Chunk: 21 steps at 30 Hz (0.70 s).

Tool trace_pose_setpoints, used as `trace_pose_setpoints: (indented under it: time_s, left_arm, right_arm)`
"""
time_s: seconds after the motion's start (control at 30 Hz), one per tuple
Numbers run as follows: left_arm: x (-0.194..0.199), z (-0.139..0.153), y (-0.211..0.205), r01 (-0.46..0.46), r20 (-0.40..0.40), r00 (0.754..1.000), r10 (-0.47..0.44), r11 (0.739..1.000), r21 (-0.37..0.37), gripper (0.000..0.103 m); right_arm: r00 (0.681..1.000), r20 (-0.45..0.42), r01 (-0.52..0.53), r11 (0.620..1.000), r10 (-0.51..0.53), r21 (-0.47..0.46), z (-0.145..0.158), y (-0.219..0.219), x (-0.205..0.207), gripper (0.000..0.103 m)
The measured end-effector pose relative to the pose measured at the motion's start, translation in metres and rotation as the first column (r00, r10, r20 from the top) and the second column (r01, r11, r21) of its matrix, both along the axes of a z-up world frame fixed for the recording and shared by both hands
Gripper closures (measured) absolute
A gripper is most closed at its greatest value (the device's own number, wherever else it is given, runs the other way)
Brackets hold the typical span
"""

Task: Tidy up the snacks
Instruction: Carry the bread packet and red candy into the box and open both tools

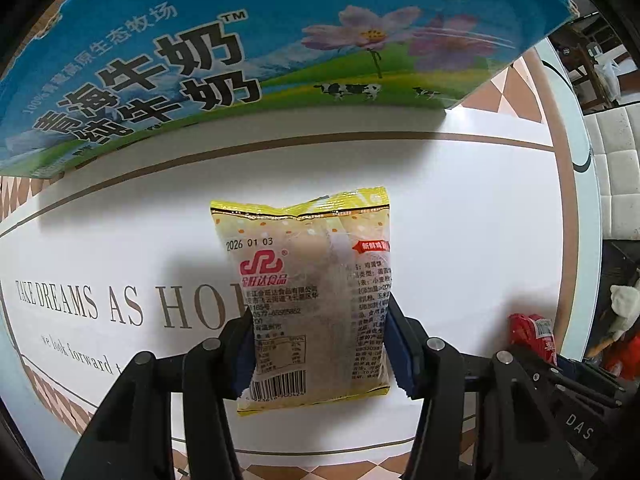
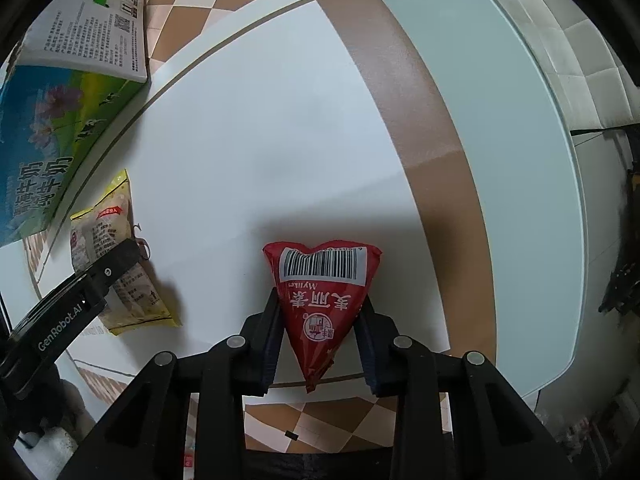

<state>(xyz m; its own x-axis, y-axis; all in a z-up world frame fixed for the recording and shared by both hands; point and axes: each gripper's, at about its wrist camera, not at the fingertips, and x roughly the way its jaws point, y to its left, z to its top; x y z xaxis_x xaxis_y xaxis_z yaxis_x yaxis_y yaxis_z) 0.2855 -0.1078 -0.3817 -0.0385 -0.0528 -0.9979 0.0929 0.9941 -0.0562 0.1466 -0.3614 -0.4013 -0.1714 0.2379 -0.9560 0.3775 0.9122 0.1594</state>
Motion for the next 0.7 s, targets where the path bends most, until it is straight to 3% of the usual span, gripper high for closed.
trace_pose_setpoints:
  time_s: [0.2, 0.43, 0.7]
  left_arm:
    - [0.001, 0.010, 0.003, 0.006, 0.005, 1.000, -0.006, 1.000, -0.023, 0.054]
    - [-0.005, 0.040, 0.014, 0.008, 0.036, 0.999, -0.005, 0.996, -0.087, 0.058]
    - [0.008, 0.120, 0.042, -0.007, 0.140, 0.989, 0.035, 0.980, -0.199, 0.058]
  right_arm:
    - [1.000, 0.020, 0.018, 0.999, -0.019, 0.035, 0.008, -0.010, -0.007, 0.068]
    - [0.994, 0.100, 0.026, 0.996, -0.034, 0.082, 0.045, -0.013, 0.003, 0.068]
    - [0.977, 0.214, -0.012, 0.988, -0.020, 0.152, 0.113, -0.011, 0.036, 0.068]
